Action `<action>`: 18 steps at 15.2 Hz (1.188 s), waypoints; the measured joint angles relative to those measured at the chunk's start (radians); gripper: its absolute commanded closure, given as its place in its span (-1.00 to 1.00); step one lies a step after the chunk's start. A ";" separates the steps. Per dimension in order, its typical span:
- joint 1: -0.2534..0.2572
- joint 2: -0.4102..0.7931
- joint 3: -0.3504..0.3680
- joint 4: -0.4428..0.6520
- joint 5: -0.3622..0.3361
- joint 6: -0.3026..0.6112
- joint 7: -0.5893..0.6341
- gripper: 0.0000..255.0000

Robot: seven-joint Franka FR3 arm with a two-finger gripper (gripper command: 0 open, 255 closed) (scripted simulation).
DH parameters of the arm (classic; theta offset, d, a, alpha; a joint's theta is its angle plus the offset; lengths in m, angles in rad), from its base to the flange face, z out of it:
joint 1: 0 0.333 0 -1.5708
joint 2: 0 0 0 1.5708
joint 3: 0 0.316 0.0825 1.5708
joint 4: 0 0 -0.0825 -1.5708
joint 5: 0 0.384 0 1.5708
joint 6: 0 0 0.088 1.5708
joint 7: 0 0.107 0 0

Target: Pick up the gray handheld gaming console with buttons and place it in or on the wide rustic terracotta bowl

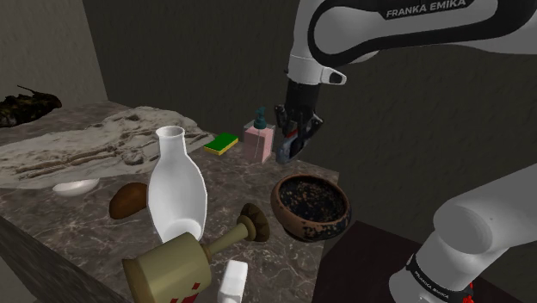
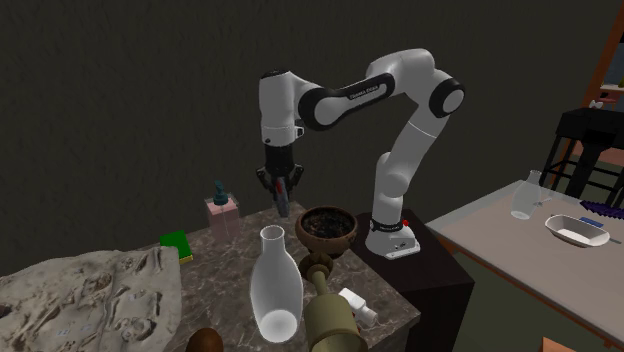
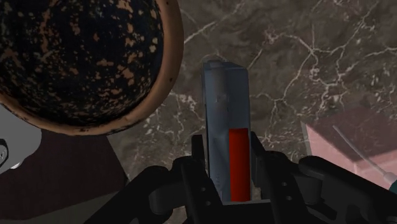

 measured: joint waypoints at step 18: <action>0.067 -0.153 -0.009 0.083 0.066 -0.215 0.070 1.00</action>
